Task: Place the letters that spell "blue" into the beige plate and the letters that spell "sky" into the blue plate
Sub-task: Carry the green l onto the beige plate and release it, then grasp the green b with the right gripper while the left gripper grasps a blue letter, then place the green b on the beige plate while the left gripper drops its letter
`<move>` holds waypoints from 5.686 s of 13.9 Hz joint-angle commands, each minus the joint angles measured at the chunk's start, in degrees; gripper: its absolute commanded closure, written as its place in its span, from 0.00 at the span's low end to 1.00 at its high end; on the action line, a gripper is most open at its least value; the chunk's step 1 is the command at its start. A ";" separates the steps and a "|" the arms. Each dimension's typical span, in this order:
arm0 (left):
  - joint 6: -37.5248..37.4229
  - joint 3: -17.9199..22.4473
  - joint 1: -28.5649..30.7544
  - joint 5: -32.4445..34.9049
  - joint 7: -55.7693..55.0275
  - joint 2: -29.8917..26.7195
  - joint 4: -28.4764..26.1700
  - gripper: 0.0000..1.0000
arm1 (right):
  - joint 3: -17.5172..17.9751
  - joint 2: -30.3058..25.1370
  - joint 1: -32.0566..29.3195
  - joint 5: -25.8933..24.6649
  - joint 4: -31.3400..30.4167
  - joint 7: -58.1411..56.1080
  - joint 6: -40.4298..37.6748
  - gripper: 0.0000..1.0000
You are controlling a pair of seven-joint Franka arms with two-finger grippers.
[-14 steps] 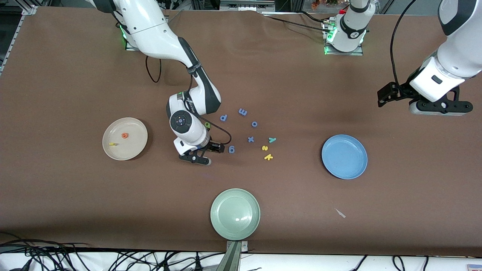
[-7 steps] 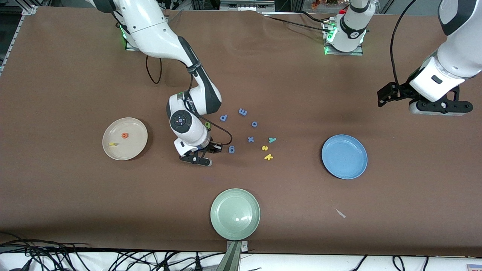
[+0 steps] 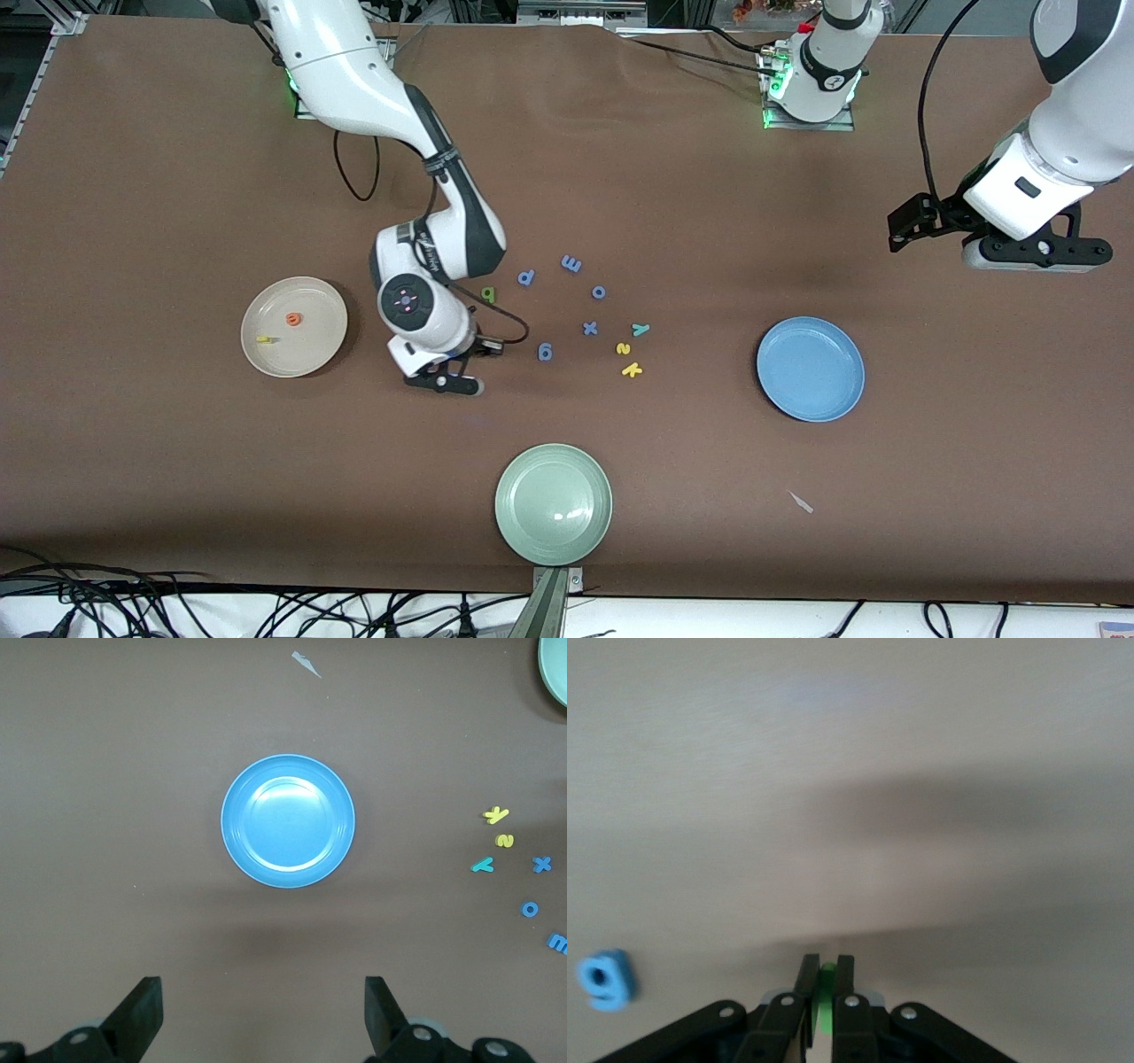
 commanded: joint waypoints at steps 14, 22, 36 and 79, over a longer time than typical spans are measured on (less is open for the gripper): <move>0.00 0.02 0.18 -0.27 0.82 1.38 1.07 0.00 | -19.99 -12.35 -2.30 1.30 -24.59 -41.47 -4.42 0.01; 0.35 -0.59 -1.39 -0.10 0.21 14.63 5.18 0.00 | -16.57 -12.35 4.89 1.48 -14.57 -21.61 -11.37 0.00; 17.37 -4.46 -15.10 -0.98 9.93 36.18 11.27 0.00 | -11.30 -10.77 21.17 4.03 -25.19 -5.07 15.07 0.00; 26.46 -4.72 -2.63 15.63 23.15 36.02 3.89 0.00 | -27.02 -9.72 5.26 3.85 -9.40 -28.20 -21.36 0.00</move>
